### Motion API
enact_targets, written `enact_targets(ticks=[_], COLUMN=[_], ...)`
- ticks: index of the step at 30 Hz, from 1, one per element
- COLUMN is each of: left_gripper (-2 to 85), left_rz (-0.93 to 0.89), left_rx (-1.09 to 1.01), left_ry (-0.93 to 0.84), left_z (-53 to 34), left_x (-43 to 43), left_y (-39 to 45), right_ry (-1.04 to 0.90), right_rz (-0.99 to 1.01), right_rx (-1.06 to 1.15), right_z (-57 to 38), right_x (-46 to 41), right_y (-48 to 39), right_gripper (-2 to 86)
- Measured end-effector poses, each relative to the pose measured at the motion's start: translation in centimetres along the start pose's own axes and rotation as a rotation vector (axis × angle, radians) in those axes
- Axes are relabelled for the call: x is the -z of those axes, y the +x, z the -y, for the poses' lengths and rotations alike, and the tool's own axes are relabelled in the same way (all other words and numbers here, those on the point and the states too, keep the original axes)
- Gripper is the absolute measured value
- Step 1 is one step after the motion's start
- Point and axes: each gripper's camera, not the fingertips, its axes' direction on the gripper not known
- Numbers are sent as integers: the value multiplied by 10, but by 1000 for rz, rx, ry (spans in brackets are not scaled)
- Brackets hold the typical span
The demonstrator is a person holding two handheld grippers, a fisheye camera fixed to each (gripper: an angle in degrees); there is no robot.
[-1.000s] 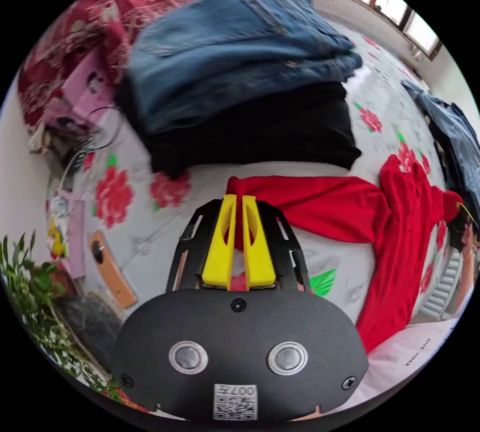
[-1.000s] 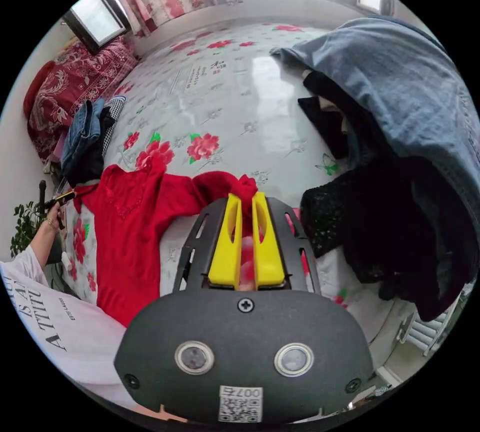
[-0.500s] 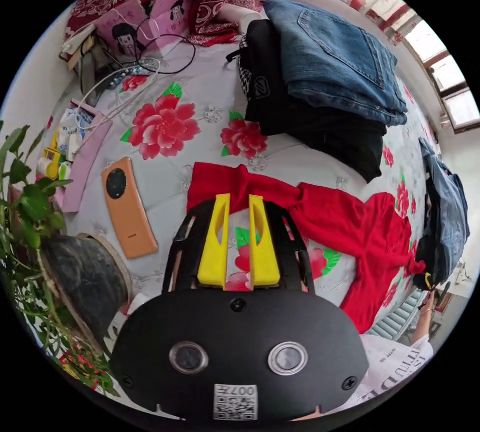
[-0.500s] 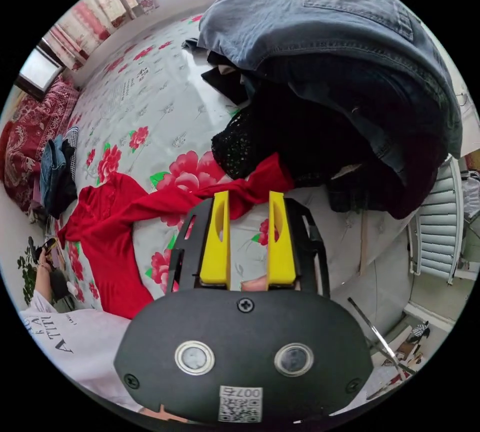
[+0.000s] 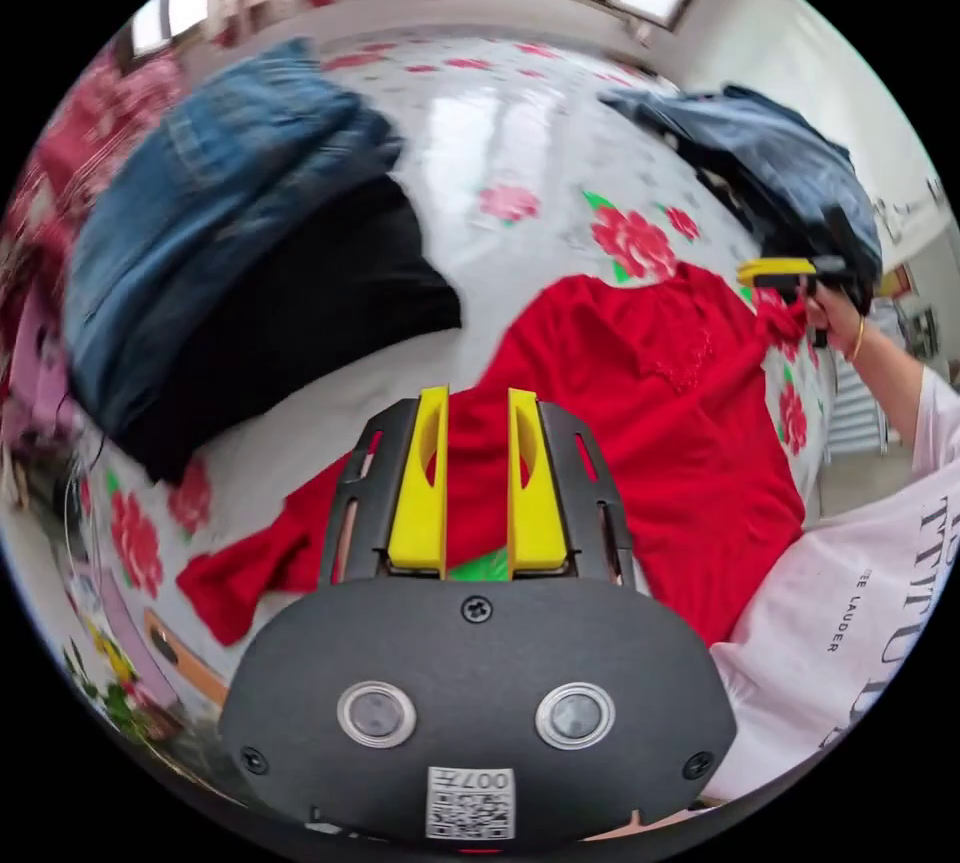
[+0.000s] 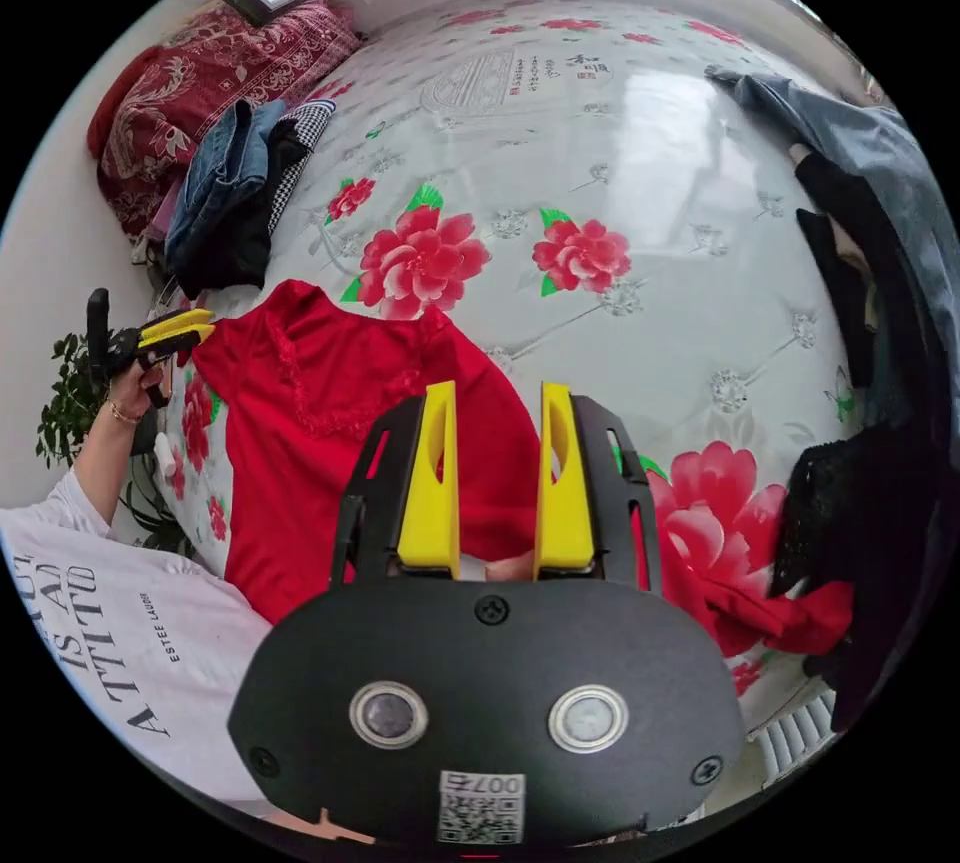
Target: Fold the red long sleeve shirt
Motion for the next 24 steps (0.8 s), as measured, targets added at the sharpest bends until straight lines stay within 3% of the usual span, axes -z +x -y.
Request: enact_targets(ticks=[3, 4, 6, 10, 16, 20, 24], left_gripper=[83, 79, 37, 8, 69, 63, 60], left_rz=[34, 55, 140, 168, 17, 0, -13], left_rx=[-101, -104, -139, -100, 131, 233, 247], left_ry=[-42, -50, 45, 67, 39, 108, 82], left_z=[31, 35, 38, 53, 59, -3, -96], left_x=[-48, -55, -60, -62, -49, -7, 25], left_y=[39, 43, 49, 29, -17, -22, 9], right_ry=[-84, -48, -45, 17, 37, 170, 165], right_rz=[-59, -165, -219, -339, -150, -150, -89], right_rx=[52, 69, 116, 106, 23, 68, 121], right_z=[21, 23, 26, 51, 68, 8, -71], right_x=[-38, -41, -49, -55, -51, -12, 7], right_y=[-15, -21, -25, -16, -2, -17, -27], right_gripper=[50, 37, 17, 7, 28, 41, 47])
